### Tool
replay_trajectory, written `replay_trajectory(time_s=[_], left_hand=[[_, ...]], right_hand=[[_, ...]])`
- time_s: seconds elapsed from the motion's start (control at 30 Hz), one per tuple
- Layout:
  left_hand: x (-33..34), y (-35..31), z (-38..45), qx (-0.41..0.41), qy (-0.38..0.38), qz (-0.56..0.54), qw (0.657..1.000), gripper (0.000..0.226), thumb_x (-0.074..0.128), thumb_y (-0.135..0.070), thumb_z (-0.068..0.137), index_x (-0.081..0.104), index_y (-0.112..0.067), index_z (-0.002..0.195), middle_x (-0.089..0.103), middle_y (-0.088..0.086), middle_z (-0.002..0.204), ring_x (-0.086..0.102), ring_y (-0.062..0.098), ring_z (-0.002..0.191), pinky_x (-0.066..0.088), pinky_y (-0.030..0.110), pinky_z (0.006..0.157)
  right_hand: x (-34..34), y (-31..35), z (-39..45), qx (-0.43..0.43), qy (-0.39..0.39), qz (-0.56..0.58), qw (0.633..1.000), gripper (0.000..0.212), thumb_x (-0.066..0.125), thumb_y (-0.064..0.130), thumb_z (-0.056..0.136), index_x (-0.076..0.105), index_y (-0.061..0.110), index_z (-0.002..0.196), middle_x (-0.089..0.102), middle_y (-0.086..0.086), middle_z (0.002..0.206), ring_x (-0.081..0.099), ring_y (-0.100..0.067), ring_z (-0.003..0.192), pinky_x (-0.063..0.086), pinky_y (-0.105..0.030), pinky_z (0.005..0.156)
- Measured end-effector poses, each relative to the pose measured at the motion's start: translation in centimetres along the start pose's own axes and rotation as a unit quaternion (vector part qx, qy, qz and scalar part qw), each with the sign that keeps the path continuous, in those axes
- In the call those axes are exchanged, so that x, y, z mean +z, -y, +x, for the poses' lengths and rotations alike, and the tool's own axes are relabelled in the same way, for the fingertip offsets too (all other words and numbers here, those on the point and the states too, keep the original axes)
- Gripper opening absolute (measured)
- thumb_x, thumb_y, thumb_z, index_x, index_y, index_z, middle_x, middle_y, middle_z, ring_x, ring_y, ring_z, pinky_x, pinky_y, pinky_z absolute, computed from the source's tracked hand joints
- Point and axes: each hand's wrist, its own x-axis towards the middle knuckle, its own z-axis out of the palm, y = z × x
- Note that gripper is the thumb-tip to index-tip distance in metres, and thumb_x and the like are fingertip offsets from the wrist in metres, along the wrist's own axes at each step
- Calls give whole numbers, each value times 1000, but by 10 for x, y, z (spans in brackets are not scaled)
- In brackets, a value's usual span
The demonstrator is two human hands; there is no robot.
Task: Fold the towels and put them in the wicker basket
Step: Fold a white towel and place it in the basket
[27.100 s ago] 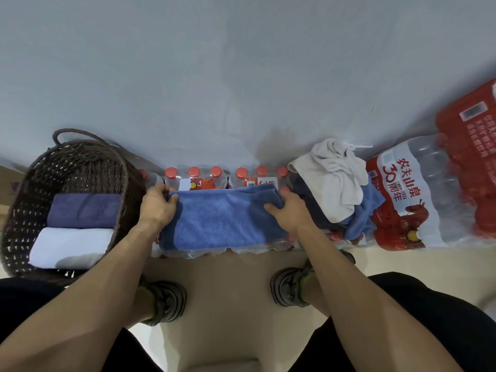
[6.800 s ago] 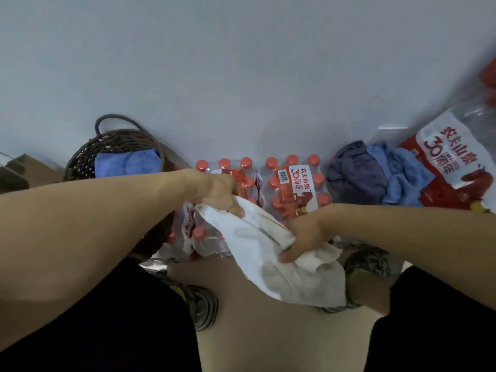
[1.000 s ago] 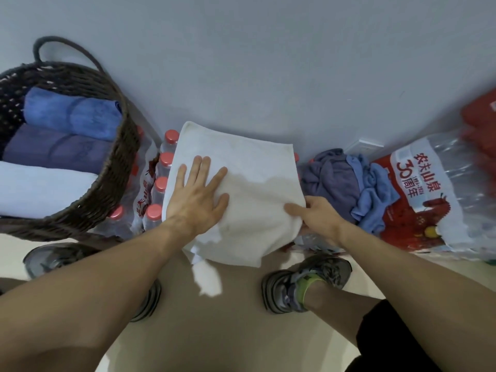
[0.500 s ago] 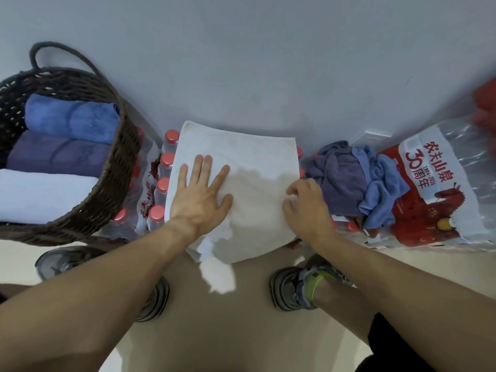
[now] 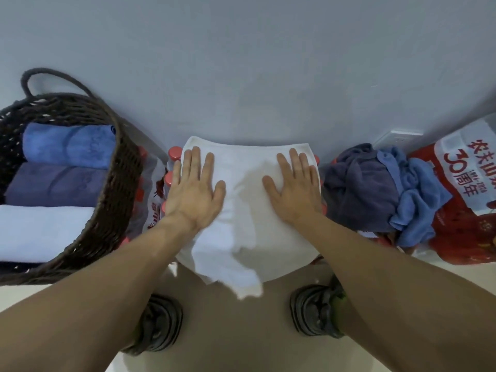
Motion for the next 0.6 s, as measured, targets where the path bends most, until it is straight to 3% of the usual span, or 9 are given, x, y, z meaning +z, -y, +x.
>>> replay_trajectory(time_s=[0.13, 0.23, 0.27, 0.33, 0.43, 0.5, 0.6], left_hand=[[-2, 2, 1, 3, 5, -47, 999, 68, 20, -46, 98, 4, -16, 157, -6, 12, 163, -13, 23, 150, -9, 42, 121], [-20, 5, -6, -17, -57, -146, 987, 60, 37, -37, 93, 35, -9, 146, 29, 15, 154, 21, 31, 145, 13, 45, 120], [-27, 6, -12, -34, -109, -164, 980, 51, 44, -31, 91, 46, -6, 136, 43, 16, 141, 36, 35, 133, 26, 47, 113], [-34, 8, -36, -101, -212, -206, 950, 26, 54, -16, 88, 56, -5, 112, 54, 15, 114, 48, 33, 109, 39, 46, 97], [-17, -3, -96, -263, -278, -315, 869, 10, 53, -7, 84, 54, -10, 94, 54, 11, 98, 51, 31, 96, 40, 39, 89], [11, -16, -145, -356, -194, -388, 828, 10, 56, -9, 86, 51, -12, 94, 57, 12, 97, 56, 33, 94, 42, 34, 83], [52, -17, -196, -353, -18, -417, 837, 26, 68, -23, 87, 52, -15, 106, 59, 6, 103, 59, 26, 95, 43, 29, 79]], right_hand=[[-3, -2, 3, -10, 24, 25, 999, 68, 24, 61, 98, 12, 29, 156, -3, 1, 165, -8, -19, 151, -3, -43, 122], [-16, -1, -3, -18, -17, 84, 996, 61, 40, 49, 99, 30, 20, 152, 13, -7, 163, 6, -24, 151, -1, -38, 122], [-22, 3, -8, -32, -67, 116, 991, 53, 48, 42, 97, 43, 15, 143, 29, -10, 157, 21, -28, 146, 8, -37, 120], [-33, 17, -22, -86, -147, 166, 971, 32, 61, 26, 89, 61, 10, 117, 53, -12, 129, 47, -31, 120, 33, -41, 105], [-38, 44, -51, -180, -124, 244, 945, 13, 67, 11, 81, 63, 5, 92, 57, -9, 93, 56, -26, 87, 47, -41, 77], [-34, 54, -73, -229, -93, 274, 929, 11, 69, 8, 78, 63, 4, 87, 57, -7, 83, 56, -23, 77, 48, -38, 66], [-23, 60, -100, -317, -76, 269, 906, 9, 69, 5, 77, 64, 4, 84, 57, -6, 78, 57, -23, 72, 49, -37, 63]])
